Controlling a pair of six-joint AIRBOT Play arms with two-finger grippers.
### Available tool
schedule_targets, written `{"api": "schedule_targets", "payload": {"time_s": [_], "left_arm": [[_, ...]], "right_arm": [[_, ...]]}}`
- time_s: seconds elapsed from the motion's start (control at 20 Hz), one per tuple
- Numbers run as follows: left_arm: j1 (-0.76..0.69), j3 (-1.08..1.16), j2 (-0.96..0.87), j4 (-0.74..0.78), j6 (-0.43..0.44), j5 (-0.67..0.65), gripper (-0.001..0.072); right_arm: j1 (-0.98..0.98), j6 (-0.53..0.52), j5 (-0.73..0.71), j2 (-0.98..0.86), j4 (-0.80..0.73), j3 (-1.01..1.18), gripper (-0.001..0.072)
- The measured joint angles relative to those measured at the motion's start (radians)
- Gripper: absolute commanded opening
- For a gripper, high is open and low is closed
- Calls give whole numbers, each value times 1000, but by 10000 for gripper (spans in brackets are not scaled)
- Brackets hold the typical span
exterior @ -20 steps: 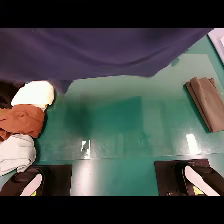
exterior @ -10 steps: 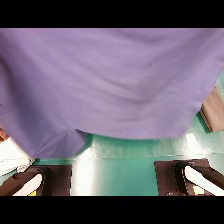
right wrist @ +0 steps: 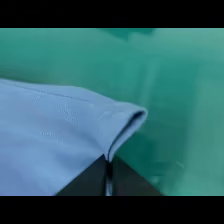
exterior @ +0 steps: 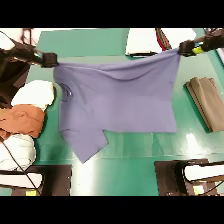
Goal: Fold the shirts.
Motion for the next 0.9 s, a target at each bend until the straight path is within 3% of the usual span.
{"api": "schedule_targets", "payload": {"time_s": [0.05, 0.15, 0.2, 0.25, 0.45, 0.6, 0.65, 0.7, 0.9], "left_arm": [[3, -2, -22, -1, 0, 14, 26], [13, -1, -43, -4, 1, 22, 55], [23, 2, -44, -5, 2, 13, 374], [39, 5, -37, -4, 2, -3, 637], [111, 4, 0, -3, 0, -110, 643], [145, -64, 43, -1, -2, -203, 643], [152, -113, 68, 3, -2, -214, 643], [157, -175, 101, 5, -3, -216, 643], [166, -494, 288, 11, -14, -171, 643]], "right_arm": [[0, 0, -3, -37, 35, 20, 371], [-8, 0, -6, -84, 100, 64, 371], [-14, 0, 5, -96, 119, 81, 371], [-24, 0, 28, -99, 134, 92, 371], [-93, -4, 127, -37, 165, 4, 371], [-178, -20, 179, 72, 169, -208, 378], [-209, -24, 187, 111, 159, -293, 433], [-241, -29, 195, 148, 141, -382, 551], [-375, -55, 211, 266, 79, -735, 569]]}}
